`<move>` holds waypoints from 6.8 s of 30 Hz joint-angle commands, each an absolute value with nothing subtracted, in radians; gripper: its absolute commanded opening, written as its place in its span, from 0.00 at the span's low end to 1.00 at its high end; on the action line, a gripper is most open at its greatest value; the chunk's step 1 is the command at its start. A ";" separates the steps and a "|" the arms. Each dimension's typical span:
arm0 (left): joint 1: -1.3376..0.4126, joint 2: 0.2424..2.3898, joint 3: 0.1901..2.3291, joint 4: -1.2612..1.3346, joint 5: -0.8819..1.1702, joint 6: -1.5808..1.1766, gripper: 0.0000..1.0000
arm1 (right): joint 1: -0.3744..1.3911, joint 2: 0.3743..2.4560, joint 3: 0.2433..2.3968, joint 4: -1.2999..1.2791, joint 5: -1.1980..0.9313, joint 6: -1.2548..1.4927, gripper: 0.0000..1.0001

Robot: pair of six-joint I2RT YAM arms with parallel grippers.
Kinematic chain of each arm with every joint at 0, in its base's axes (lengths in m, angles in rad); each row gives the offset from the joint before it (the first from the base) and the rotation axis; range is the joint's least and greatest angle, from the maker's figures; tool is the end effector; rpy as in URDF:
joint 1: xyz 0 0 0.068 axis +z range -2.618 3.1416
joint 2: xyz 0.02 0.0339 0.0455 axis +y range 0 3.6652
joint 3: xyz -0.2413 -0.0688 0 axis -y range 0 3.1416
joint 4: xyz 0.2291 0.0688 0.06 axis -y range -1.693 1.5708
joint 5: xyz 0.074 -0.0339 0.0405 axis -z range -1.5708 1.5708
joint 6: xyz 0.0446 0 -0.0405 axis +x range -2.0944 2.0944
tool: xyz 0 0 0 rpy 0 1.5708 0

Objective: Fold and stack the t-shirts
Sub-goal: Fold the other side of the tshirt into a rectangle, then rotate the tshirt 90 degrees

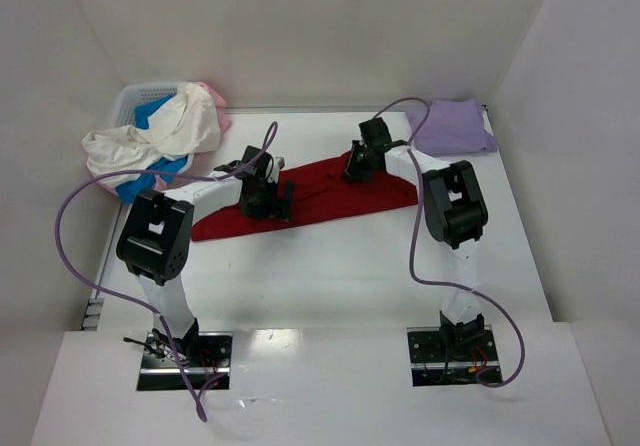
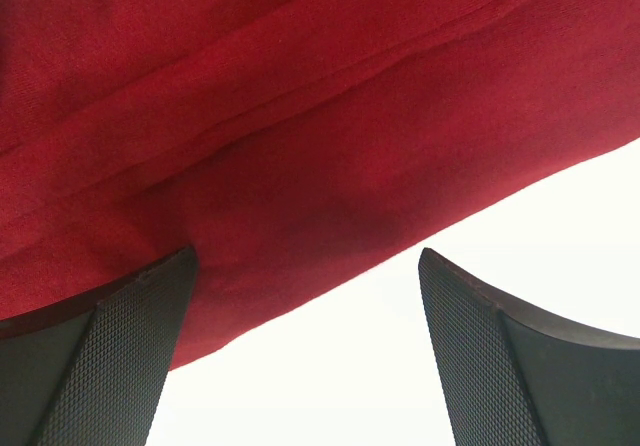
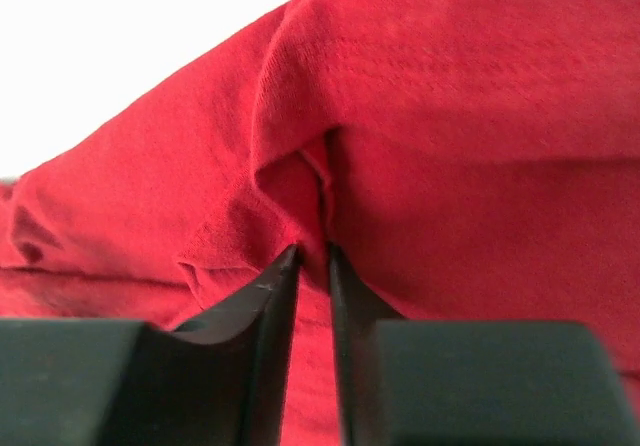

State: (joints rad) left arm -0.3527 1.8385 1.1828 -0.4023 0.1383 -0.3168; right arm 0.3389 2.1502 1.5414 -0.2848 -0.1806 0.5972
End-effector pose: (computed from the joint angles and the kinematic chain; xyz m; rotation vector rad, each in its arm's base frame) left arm 0.3357 -0.1301 0.1511 0.0965 2.6719 -0.4051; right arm 0.4201 0.1566 0.1418 0.2476 2.5379 0.6109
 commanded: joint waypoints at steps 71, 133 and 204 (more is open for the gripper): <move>-0.299 1.905 1.261 -0.463 0.089 -0.167 1.00 | 0.245 2.252 1.772 -0.253 0.005 0.526 0.45; -0.288 2.010 1.350 -0.491 -0.037 0.311 1.00 | 0.196 1.675 1.289 -0.115 -0.140 0.577 0.69; -0.626 1.689 1.138 -0.565 0.314 -0.238 1.00 | 0.387 2.582 2.613 -0.638 -0.092 0.456 0.73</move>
State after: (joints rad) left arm -0.6155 1.6722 1.1633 -0.5499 0.2600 -0.1894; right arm 0.3771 2.7686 2.6667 -0.5766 -0.1890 0.5106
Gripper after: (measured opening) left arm 0.998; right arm 0.715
